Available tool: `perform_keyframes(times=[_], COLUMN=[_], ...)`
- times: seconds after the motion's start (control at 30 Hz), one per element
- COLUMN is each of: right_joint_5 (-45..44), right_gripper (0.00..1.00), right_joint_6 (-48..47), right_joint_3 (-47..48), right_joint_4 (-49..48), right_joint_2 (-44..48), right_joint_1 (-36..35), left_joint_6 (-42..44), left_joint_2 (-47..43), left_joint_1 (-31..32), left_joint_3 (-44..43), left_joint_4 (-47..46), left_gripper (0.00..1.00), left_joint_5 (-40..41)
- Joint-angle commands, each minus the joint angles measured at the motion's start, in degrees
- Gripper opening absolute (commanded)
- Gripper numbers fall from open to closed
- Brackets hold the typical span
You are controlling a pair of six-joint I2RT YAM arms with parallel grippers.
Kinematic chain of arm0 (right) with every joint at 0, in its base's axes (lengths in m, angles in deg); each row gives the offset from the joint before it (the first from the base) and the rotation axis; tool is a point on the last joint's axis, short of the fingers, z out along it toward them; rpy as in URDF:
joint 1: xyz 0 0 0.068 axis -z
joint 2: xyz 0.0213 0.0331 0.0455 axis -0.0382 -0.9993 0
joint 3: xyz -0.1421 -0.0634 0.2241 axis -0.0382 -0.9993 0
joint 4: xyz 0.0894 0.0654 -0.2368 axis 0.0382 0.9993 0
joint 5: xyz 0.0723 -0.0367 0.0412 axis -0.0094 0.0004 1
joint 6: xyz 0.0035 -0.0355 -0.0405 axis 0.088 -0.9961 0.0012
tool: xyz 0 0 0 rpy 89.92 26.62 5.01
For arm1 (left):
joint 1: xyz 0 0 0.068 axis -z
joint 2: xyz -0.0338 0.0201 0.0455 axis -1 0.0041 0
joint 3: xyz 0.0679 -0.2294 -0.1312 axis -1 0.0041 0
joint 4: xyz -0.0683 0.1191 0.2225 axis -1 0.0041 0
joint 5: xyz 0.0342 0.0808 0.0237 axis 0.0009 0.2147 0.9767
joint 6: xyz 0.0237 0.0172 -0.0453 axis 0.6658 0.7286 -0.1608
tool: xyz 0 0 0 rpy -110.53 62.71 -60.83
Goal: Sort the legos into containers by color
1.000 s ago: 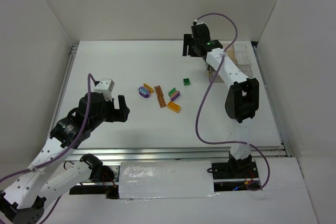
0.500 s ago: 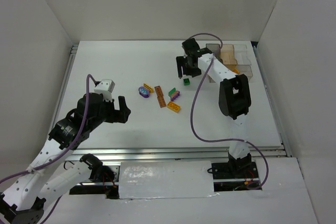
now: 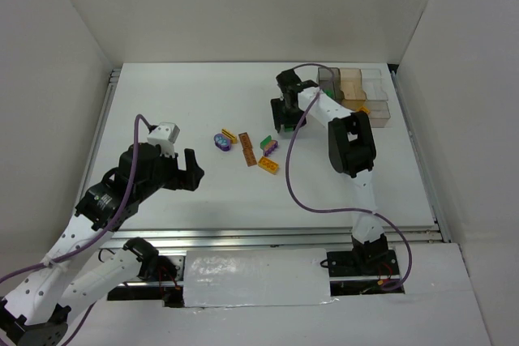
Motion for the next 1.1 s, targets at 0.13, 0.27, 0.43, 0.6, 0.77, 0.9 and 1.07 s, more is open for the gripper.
perform_keyframes(times=[0.13,0.27,0.43,0.6,0.77,0.9,1.07], right_joint_5=[0.59,-1.25,-2.49,-2.22,-2.39,-5.29,-4.15], right_gripper=[0.62,0.53,0.33,0.21,0.21,0.22,0.23], right_joint_6=[-1.05,-0.88,-1.05,-0.88,1.31,2.55,-3.51], right_joint_3=[4.31,4.57,3.43,2.56,2.28,7.46,16.87], right_joint_4=[1.87,1.69,0.38,-1.37,-6.29,-6.48,-4.72], right_joint_2=[-1.96,-2.05,-0.04,4.35,12.53,11.85,5.86], right_joint_1=[0.23,0.32,0.23,0.4,3.82,7.69,12.53], left_joint_6=[1.4,1.58,1.58,1.4,1.31,1.23,1.23], left_joint_2=[-0.15,-0.15,0.03,0.03,0.2,0.12,-0.06], left_joint_1=[0.39,0.48,0.4,0.39,0.48,0.57,0.57], left_joint_3=[-0.41,-0.41,-0.41,-0.41,-0.5,-0.41,-0.24], left_joint_4=[-2.51,-2.52,-2.51,-2.51,-2.34,-2.34,-2.43], left_gripper=[1.0,0.99,1.0,1.0,1.0,1.0,1.0], left_joint_5=[-1.42,-1.59,-1.68,-1.51,-1.33,-1.07,-1.07])
